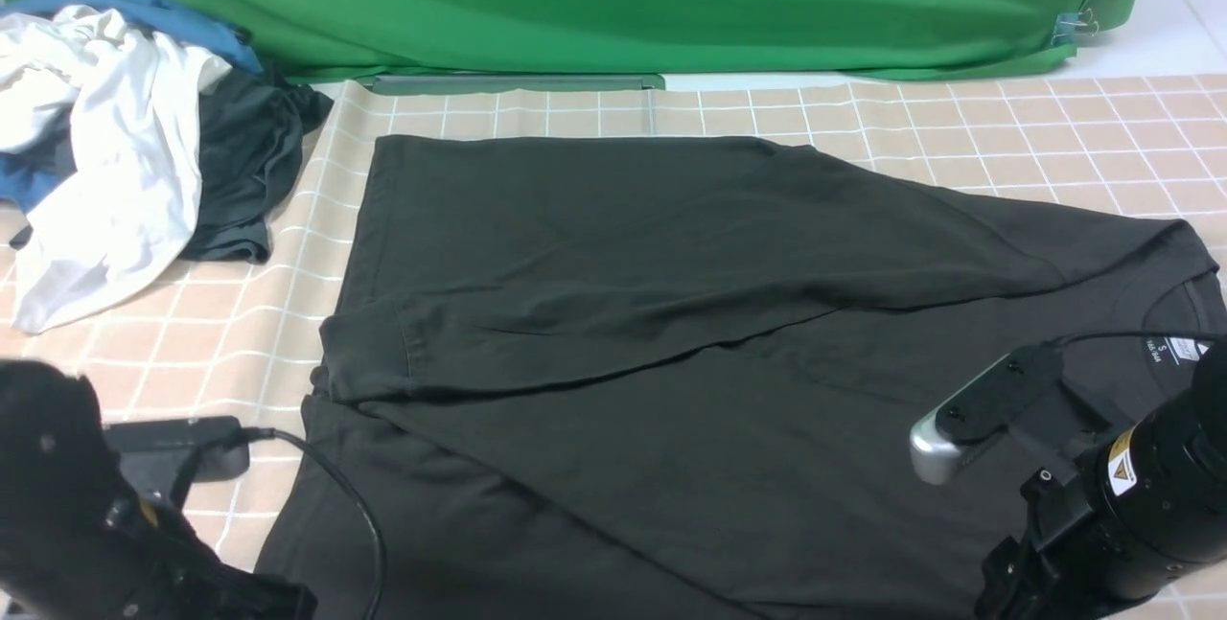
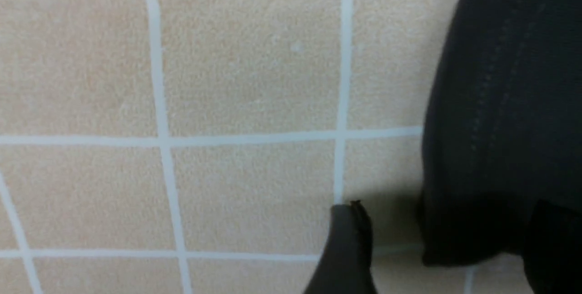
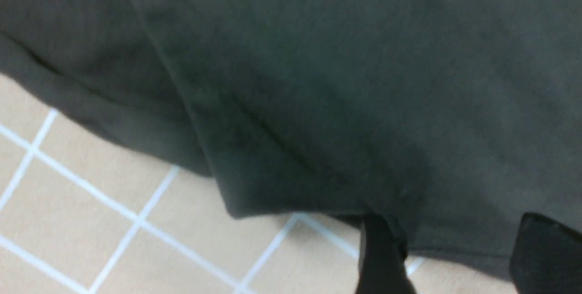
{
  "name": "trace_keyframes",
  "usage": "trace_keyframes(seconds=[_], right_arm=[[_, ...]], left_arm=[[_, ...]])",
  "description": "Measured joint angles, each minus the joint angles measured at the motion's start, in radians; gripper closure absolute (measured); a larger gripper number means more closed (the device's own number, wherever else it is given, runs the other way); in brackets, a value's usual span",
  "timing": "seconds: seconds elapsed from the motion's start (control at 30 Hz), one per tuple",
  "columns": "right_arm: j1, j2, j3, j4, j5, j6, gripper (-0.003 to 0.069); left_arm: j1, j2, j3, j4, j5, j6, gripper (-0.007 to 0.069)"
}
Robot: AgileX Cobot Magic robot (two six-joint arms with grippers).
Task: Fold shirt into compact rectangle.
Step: 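Grasp the near edge of the shirt at its hem and shoulder corners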
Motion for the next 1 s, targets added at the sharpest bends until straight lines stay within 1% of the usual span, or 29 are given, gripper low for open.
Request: trace_keyframes(seconds=[0.07,0.13,0.17,0.23,0.3,0.4,0.47,0.57,0.67,0.73,0.77,0.83,1.0], right_arm=[[0.000,0.000,0.000,0.000,-0.008,0.000,0.0241],[0.000,0.000,0.000,0.000,-0.015,0.000,0.0241],[0.000,0.000,0.000,0.000,-0.016,0.000,0.0241],[0.000,0.000,0.000,0.000,-0.017,0.000,0.0241],[0.000,0.000,0.000,0.000,-0.015,0.000,0.0241],[0.000,-0.004,0.000,0.000,-0.005,0.000,0.0241],[0.000,-0.015,0.000,0.000,0.011,0.000,0.0241],[0.000,-0.026,0.000,0.000,0.064,0.001,0.0222],[0.000,-0.031,0.000,0.000,0.117,0.001,0.0176],[0.000,-0.033,0.002,0.000,0.141,0.008,0.0124],[0.000,-0.033,0.002,0.000,0.139,0.018,0.0099],[0.000,-0.033,0.002,0.000,0.118,0.027,0.0072],[0.000,0.016,0.002,0.000,0.070,0.029,0.0059]], left_arm=[[0.000,0.015,0.003,0.000,-0.018,0.000,0.0118],[0.000,0.039,0.004,0.001,-0.026,0.000,0.0127],[0.000,0.047,0.001,0.001,-0.026,-0.001,0.0143],[0.000,0.062,-0.003,0.014,-0.021,-0.001,0.0218],[0.001,0.069,-0.013,0.017,-0.011,0.000,0.0315],[0.001,0.073,-0.036,-0.002,0.010,0.027,0.0510],[0.000,0.063,-0.064,-0.006,0.046,0.045,0.0580],[0.000,0.014,-0.116,-0.007,0.108,0.048,0.0606],[0.000,-0.049,-0.149,-0.007,0.159,0.046,0.0606],[0.000,-0.108,-0.159,0.003,0.193,0.022,0.0606],[0.000,-0.132,-0.159,0.013,0.210,0.006,0.0606],[0.000,-0.156,-0.160,0.032,0.240,-0.016,0.0606],[0.000,-0.172,-0.160,0.037,0.262,-0.035,0.0606]])
